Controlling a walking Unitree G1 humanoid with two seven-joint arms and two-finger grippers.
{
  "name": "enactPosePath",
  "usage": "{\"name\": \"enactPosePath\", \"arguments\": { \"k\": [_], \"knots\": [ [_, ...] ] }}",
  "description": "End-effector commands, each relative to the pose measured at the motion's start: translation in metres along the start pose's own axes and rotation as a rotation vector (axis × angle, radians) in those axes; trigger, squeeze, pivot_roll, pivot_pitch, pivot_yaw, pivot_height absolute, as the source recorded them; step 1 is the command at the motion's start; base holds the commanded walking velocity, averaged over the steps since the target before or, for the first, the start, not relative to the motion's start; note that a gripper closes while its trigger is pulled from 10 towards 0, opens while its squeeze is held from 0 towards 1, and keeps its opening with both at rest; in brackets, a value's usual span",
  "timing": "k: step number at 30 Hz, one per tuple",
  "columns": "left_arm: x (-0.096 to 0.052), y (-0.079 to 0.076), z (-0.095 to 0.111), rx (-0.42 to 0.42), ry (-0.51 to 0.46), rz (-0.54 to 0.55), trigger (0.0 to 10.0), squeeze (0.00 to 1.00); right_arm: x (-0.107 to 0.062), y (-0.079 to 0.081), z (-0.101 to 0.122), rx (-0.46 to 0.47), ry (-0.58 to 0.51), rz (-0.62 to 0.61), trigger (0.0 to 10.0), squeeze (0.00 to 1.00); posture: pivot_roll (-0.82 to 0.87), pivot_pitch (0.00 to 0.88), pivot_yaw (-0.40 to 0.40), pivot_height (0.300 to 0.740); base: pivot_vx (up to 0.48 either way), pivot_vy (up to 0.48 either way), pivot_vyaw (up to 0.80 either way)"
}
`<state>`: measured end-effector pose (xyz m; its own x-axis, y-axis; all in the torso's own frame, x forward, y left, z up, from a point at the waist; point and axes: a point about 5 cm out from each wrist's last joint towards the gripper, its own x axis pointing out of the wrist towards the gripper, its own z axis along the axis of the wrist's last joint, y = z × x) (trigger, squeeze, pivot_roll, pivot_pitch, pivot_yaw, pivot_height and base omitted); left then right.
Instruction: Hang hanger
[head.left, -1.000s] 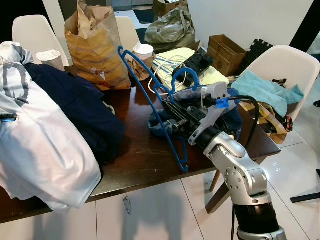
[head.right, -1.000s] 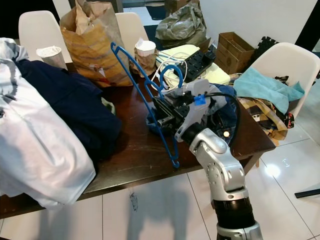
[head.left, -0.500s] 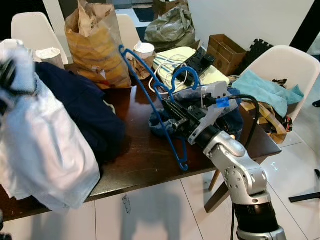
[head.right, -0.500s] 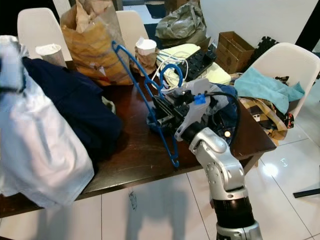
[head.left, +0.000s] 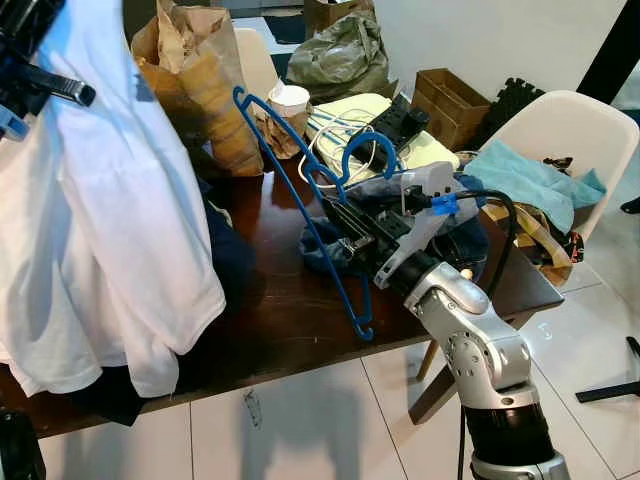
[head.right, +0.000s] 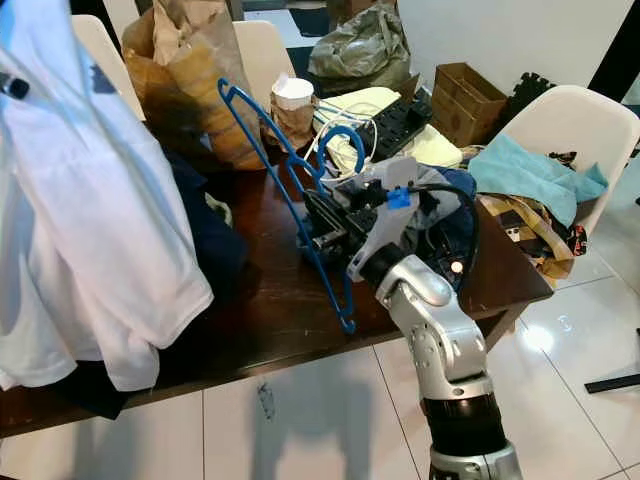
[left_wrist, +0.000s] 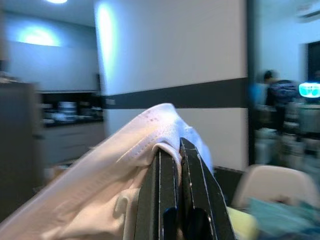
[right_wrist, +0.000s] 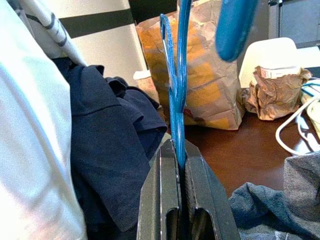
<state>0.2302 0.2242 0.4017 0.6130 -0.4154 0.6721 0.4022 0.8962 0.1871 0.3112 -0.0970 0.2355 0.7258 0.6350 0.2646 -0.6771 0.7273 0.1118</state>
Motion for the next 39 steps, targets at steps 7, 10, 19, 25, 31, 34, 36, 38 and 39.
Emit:
{"name": "enactPosePath", "arguments": {
  "k": [7, 10, 19, 25, 31, 34, 36, 38, 39],
  "knots": [
    [-0.021, -0.016, -0.022, 0.022, 0.22, -0.099, 0.0, 0.0, -0.001, -0.001, 0.002, -0.011, -0.007, 0.001, 10.0, 0.0, -0.04, 0.129, -0.008, 0.74, 0.0, 0.0, 0.0],
    [-0.024, -0.007, -0.022, 0.038, 0.228, -0.034, 0.0, 0.0, -0.001, -0.001, 0.001, -0.011, -0.005, 0.001, 10.0, 0.0, -0.04, 0.128, -0.011, 0.74, 0.0, 0.0, 0.0],
    [-0.076, 0.087, 0.006, 0.393, 0.275, 0.665, 0.0, 0.0, 0.0, -0.002, 0.0, -0.014, 0.004, 0.009, 10.0, 0.0, -0.03, 0.122, -0.02, 0.74, 0.0, 0.0, 0.0],
    [-0.106, 0.106, 0.007, 0.479, 0.352, 0.887, 0.0, 0.0, 0.001, -0.002, 0.0, -0.019, 0.007, 0.015, 10.0, 0.0, -0.03, 0.121, -0.017, 0.74, 0.0, 0.0, 0.0],
    [-0.124, 0.083, -0.05, 0.365, 0.543, 0.845, 0.0, 0.0, 0.003, -0.006, 0.001, -0.031, 0.007, 0.013, 10.0, 0.0, -0.03, 0.116, -0.022, 0.74, 0.0, 0.0, 0.0],
    [-0.127, 0.07, -0.076, 0.295, 0.593, 0.802, 0.0, 0.0, 0.004, -0.006, 0.001, -0.034, 0.009, 0.018, 10.0, 0.0, -0.03, 0.113, -0.024, 0.74, 0.0, 0.0, 0.0],
    [-0.125, 0.056, -0.097, 0.221, 0.604, 0.74, 0.0, 0.0, 0.004, -0.005, 0.001, -0.037, 0.01, 0.021, 10.0, 0.0, -0.03, 0.11, -0.025, 0.74, 0.0, 0.0, 0.0],
    [-0.124, 0.051, -0.101, 0.207, 0.599, 0.716, 0.0, 0.0, 0.004, -0.006, 0.001, -0.038, 0.01, 0.021, 10.0, 0.0, -0.03, 0.109, -0.024, 0.74, 0.0, 0.0, 0.0],
    [-0.115, 0.039, -0.108, 0.174, 0.577, 0.645, 0.0, 0.0, 0.004, -0.006, 0.001, -0.04, 0.01, 0.021, 10.0, 0.0, -0.03, 0.105, -0.026, 0.74, 0.0, 0.0, 0.0]
  ]
}}
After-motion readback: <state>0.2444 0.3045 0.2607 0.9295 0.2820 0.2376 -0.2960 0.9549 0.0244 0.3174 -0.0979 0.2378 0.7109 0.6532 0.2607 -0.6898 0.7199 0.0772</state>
